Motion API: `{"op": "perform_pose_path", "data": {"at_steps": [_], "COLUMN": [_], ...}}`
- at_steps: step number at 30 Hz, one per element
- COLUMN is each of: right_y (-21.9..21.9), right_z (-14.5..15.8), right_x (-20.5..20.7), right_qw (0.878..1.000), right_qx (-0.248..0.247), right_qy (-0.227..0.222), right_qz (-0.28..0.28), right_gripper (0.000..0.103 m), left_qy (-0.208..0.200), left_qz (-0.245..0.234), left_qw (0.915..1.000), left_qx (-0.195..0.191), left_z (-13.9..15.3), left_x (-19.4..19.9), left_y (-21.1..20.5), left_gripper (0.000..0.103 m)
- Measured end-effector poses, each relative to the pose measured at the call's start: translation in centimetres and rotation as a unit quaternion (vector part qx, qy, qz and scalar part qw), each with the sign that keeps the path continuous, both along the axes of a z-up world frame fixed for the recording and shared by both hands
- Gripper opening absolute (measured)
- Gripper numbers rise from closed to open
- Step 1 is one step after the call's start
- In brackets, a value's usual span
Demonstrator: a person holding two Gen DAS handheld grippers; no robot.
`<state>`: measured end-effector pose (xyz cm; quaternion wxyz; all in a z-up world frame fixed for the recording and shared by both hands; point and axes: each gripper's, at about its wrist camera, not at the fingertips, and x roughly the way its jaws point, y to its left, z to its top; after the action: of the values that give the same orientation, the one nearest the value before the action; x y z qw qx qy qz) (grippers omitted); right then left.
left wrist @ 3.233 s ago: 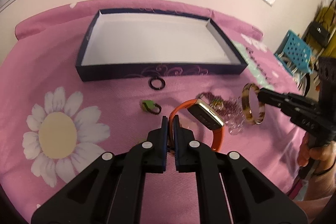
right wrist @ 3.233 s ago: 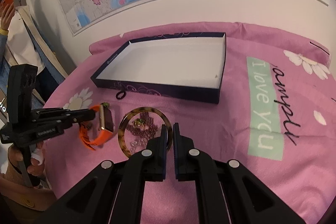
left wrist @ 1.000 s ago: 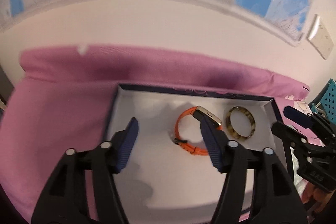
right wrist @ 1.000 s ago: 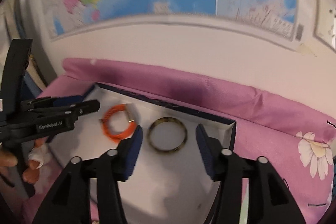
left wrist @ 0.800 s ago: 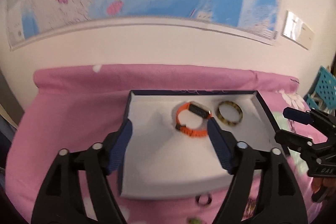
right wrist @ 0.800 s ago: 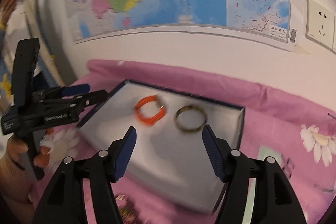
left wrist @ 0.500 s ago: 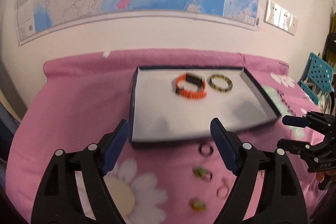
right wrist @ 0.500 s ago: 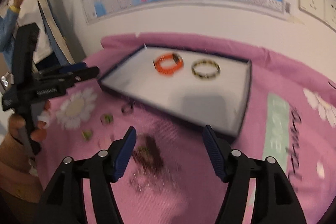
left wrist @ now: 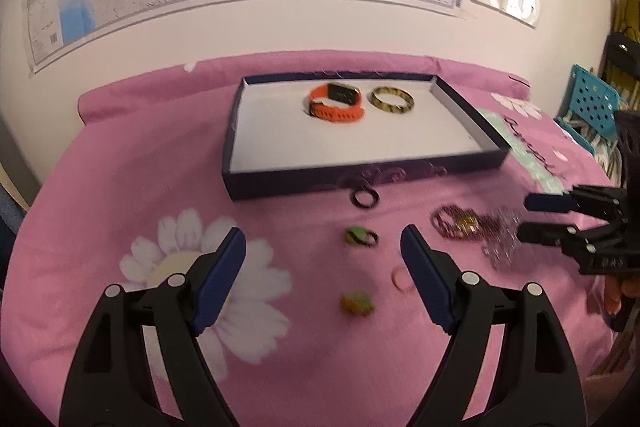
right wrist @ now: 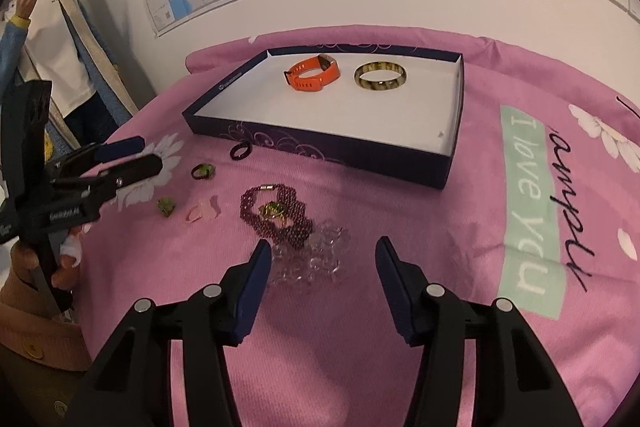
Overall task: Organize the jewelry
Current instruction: 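Withdraw both grippers from the box back over the remaining jewelry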
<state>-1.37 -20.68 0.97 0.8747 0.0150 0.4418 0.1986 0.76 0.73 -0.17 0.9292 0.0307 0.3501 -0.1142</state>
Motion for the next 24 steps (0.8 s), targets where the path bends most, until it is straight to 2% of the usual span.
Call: {"op": "perform_pose_path", "data": {"at_steps": [12, 19, 24], "right_y": [0.3, 0.7, 0.8], "right_z": [-0.4, -0.8, -0.8], "right_x": [0.1, 1.0, 1.0], "right_qw": [1.000, 1.000, 1.000], "right_qx": [-0.006, -0.011, -0.009], "right_qy": [0.007, 0.015, 0.016], "right_qz": [0.002, 0.002, 0.007], "right_gripper": [0.045, 0.044, 0.029], "left_qy": [0.010, 0.012, 0.015], "left_qz": [-0.019, -0.026, -0.027], "left_qw": [0.9997, 0.9995, 0.9995], "left_qx": [0.007, 0.011, 0.009], "left_z": [-0.9, -1.1, -1.3], "left_x": [-1.2, -1.2, -1.1], "left_y": [-1.3, -2.0, -2.0], "left_gripper": [0.079, 0.079, 0.079]}}
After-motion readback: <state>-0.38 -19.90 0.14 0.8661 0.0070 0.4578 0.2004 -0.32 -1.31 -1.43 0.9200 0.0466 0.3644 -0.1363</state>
